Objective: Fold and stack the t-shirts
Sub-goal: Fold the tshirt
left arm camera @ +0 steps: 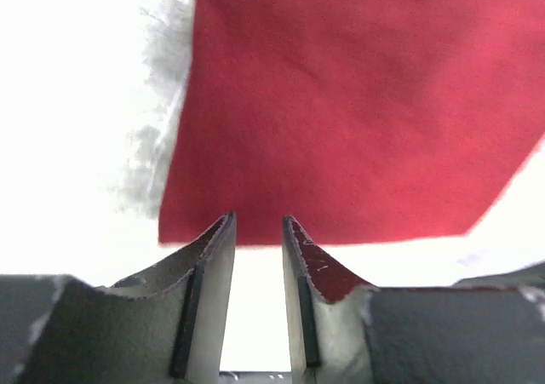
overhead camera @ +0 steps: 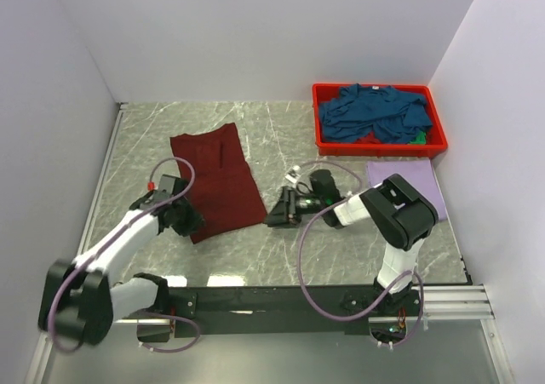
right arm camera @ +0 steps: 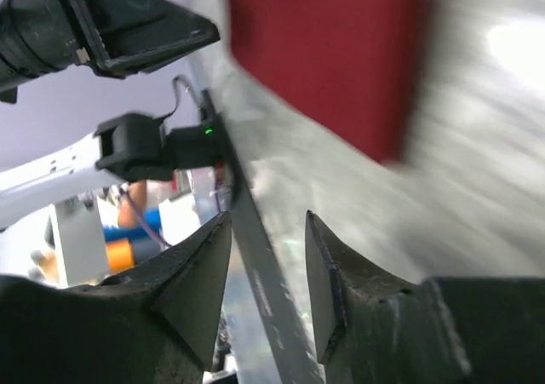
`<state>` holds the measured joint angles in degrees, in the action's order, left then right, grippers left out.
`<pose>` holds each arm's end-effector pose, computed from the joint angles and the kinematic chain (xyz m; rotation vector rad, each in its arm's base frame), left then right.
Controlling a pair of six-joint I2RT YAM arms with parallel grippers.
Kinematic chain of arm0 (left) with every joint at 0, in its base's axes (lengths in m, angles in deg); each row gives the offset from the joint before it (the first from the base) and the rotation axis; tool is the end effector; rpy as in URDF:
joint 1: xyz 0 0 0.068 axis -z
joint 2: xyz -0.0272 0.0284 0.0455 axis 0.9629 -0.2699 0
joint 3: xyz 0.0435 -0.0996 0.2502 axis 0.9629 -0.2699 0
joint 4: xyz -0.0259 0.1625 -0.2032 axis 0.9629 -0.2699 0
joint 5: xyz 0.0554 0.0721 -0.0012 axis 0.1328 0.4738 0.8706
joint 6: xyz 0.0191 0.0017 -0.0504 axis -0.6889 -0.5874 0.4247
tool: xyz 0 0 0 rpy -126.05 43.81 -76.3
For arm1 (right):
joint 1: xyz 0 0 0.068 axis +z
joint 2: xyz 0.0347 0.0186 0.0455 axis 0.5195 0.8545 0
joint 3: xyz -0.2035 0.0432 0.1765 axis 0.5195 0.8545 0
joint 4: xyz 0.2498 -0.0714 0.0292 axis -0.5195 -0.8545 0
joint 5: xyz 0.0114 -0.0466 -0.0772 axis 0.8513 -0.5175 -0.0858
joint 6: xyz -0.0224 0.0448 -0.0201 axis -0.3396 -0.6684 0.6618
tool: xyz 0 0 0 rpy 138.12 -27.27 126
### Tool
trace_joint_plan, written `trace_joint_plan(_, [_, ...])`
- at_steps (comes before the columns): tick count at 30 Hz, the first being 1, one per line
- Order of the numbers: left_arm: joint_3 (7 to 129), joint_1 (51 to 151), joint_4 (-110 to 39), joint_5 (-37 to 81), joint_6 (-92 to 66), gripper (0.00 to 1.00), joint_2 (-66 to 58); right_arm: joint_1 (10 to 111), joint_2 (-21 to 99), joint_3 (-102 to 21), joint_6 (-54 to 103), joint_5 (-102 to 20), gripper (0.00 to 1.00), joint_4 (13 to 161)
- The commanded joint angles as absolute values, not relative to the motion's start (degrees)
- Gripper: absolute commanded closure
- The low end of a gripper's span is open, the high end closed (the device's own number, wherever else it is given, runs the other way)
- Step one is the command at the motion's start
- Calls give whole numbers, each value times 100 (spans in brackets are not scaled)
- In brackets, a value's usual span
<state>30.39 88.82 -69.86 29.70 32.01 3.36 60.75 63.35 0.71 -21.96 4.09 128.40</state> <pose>0.1972 -0.0513 0.1726 -0.9863 2.5968 -0.3601 0.2542 0.1760 0.1068 -0.1646 2.4136 1.7389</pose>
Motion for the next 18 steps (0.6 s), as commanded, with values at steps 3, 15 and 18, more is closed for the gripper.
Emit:
trace_joint_plan(3, [2881, 8876, -7627, 3207, 3389, 65, 1682, 7004, 6208, -1023, -2303, 216, 52, 12875])
trace_joint_plan(15, [2740, 8876, -7743, 3376, 3741, 69, 1991, 7999, 8634, -2633, -3016, -371, 51, 13176])
trace_joint_plan(18, [2626, 8884, -7531, 3243, 3724, 69, 1885, 7990, 8732, -2598, -2955, -487, 51, 13052])
